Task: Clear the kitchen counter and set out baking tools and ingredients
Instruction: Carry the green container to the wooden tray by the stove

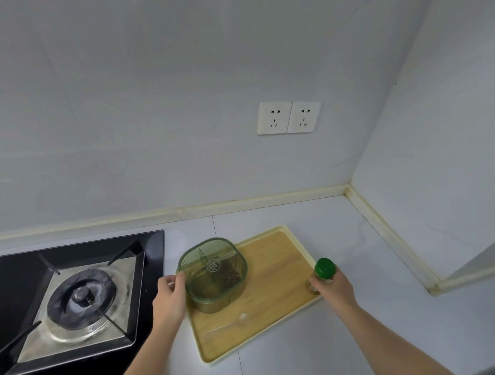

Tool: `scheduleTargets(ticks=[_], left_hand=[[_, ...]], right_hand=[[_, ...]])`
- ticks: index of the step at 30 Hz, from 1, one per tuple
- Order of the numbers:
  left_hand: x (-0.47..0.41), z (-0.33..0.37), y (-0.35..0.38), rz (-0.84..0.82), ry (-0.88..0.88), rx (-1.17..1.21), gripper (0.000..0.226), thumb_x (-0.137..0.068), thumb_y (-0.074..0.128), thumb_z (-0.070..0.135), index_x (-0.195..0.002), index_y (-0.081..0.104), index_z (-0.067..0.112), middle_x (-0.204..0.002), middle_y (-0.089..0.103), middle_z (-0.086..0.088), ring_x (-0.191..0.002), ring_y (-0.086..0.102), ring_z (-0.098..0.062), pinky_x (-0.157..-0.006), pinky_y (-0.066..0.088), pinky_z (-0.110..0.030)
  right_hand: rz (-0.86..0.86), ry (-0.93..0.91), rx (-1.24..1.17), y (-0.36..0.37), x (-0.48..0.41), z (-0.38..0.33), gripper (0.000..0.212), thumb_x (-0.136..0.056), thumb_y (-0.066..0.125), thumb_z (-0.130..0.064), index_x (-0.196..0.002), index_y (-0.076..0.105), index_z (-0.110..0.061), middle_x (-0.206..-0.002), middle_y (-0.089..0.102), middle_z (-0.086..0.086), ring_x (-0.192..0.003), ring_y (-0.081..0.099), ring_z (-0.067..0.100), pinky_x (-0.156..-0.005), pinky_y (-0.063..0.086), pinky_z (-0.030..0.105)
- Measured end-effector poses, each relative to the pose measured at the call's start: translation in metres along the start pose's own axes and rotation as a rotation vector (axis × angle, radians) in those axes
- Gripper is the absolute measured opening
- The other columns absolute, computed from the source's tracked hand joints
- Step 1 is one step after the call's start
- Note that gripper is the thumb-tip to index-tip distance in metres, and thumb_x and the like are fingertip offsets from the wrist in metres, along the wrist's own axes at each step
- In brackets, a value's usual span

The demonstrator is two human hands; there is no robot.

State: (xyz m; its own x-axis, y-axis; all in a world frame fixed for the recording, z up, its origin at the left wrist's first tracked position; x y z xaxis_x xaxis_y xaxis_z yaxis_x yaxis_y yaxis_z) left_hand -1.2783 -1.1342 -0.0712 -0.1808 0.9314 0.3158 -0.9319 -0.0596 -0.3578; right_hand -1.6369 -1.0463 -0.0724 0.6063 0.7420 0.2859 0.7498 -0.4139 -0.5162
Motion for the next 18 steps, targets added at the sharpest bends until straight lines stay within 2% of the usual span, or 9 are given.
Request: scheduleTargets(ticks=[4,9,18], left_hand=[[-0.033,0.024,0.014,-0.046,0.023,-0.016,0.030,-0.095,0.045,0.047,-0.108,0.045,0.020,-0.106,0.055,-0.007,-0.095,0.051,-0.026,-0.083,0.037,-0.035],[-0.074,0.047,0.033,-0.076,0.043,-0.054,0.035,-0.096,0.043,0.047,-0.113,0.044,0.017,-0.106,0.054,-0.007,-0.094,0.050,-0.025,-0.080,0.036,-0.034],[-0.131,0.070,0.055,-0.059,0.064,-0.035,0.043,-0.095,0.044,0.049,-0.118,0.048,0.013,-0.111,0.057,-0.006,-0.099,0.050,-0.024,-0.083,0.034,-0.032]], right_hand=[[0.035,-0.015,-0.013,0.002,-0.010,-0.002,0.019,-0.081,0.071,-0.019,-0.095,0.059,-0.018,-0.087,0.066,0.001,-0.084,0.061,0.016,-0.070,0.042,0.029],[0.075,-0.013,-0.040,0.009,-0.030,-0.009,0.022,-0.081,0.071,-0.021,-0.099,0.058,-0.021,-0.090,0.063,-0.002,-0.087,0.059,0.017,-0.076,0.042,0.031],[0.078,-0.075,0.003,0.020,-0.075,-0.033,0.025,-0.082,0.070,-0.022,-0.104,0.058,-0.018,-0.092,0.064,0.000,-0.086,0.058,0.016,-0.075,0.040,0.028]])
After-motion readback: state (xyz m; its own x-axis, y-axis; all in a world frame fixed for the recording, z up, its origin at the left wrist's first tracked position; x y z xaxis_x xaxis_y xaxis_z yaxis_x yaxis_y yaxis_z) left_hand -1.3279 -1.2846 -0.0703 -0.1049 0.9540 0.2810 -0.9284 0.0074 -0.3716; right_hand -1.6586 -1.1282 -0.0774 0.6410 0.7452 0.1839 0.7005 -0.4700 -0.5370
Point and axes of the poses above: each hand's wrist, its own x-axis away from the middle knuckle, its own y-axis out of the palm, z = x × y, the point moved 4 cm from there along -x, towards the middle knuckle
